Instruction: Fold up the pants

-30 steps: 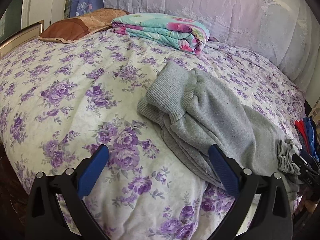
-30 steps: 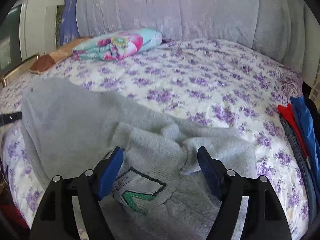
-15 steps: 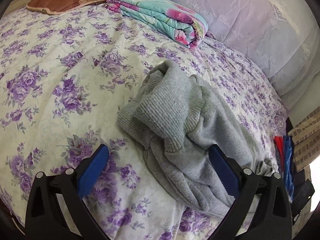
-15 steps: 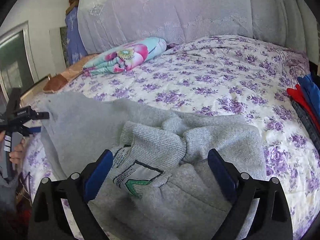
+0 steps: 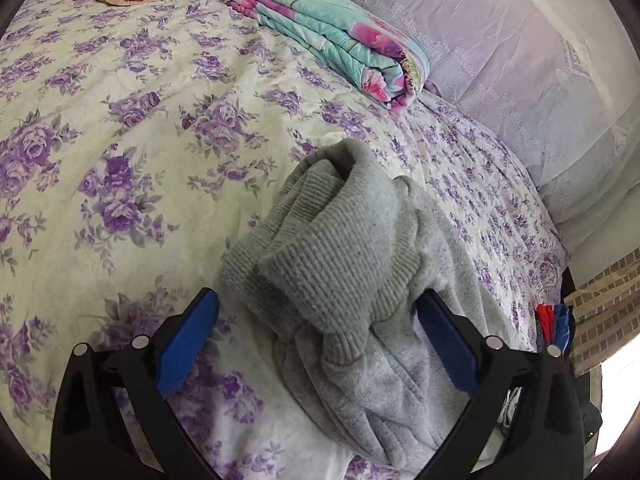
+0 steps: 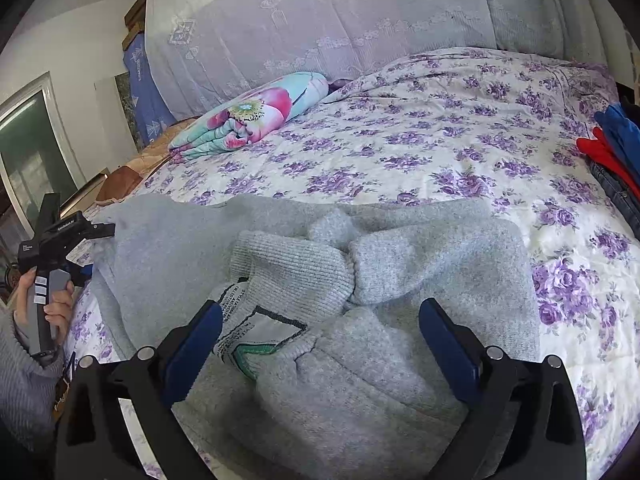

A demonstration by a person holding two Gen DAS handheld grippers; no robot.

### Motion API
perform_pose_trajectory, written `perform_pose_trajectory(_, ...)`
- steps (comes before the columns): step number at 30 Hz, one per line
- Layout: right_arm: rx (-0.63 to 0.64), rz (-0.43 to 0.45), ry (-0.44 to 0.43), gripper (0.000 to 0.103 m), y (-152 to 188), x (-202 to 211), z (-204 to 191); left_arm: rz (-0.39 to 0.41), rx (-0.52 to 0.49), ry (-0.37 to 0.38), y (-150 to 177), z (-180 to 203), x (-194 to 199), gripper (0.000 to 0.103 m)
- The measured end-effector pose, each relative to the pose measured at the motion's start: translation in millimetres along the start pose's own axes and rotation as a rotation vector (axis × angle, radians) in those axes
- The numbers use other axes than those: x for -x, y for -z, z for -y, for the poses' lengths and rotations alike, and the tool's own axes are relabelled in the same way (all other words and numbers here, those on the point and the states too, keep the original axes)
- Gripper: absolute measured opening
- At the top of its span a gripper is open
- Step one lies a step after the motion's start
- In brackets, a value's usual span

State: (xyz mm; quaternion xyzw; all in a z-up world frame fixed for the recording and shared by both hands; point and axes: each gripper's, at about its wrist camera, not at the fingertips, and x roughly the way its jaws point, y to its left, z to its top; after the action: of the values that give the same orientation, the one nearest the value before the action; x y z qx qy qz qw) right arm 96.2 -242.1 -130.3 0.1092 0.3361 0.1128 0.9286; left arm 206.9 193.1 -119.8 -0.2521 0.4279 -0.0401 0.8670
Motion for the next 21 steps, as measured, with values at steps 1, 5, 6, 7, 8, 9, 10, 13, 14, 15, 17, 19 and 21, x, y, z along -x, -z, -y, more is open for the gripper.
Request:
perform_pose_trajectory(1,-0.001,0.000,-0.002,0.099,0,0,0,-0.001,-0.007,0.019,1,1,2,0.070)
perform_pose_trajectory(5,-0.005,0.000,-0.005,0.099,0,1,2,0.017,-0.031,0.026,2,12,15,0.048)
perform_pose_trajectory(6,-0.004,0.000,-0.005,0.099,0,1,2,0.028,-0.045,0.021,3,16,19,0.046)
perform_pose_trajectory(7,-0.004,0.000,-0.005,0.099,0,1,2,0.044,-0.058,0.016,4,21,24,0.044)
perform_pose_trajectory(8,-0.005,0.000,-0.005,0.099,0,1,2,0.059,-0.072,0.012,5,26,29,0.043)
perform_pose_trajectory(9,-0.008,0.004,-0.008,0.099,0,2,2,0.074,-0.091,0.007,7,31,34,0.042)
perform_pose_trajectory(10,-0.017,0.021,-0.013,0.099,-1,5,3,0.089,-0.110,0.000,8,38,39,0.041)
perform_pose_trajectory(13,-0.059,0.125,-0.001,0.099,-6,26,11,0.137,-0.183,-0.027,13,62,54,0.041)
perform_pose_trajectory(14,-0.059,0.122,0.040,0.099,-9,26,12,0.153,-0.212,-0.034,16,71,59,0.041)
perform_pose_trajectory(15,-0.043,0.077,0.095,0.099,-10,20,13,0.168,-0.243,-0.039,18,82,64,0.041)
perform_pose_trajectory(17,0.005,-0.090,0.144,0.100,-6,-11,15,0.198,-0.314,-0.047,25,104,73,0.040)
perform_pose_trajectory(19,0.015,-0.106,0.147,0.100,-5,-15,15,0.226,-0.388,-0.057,32,127,81,0.039)
perform_pose_trajectory(21,0.005,-0.092,0.114,0.100,-6,-9,19,0.247,-0.459,-0.052,41,151,88,0.038)
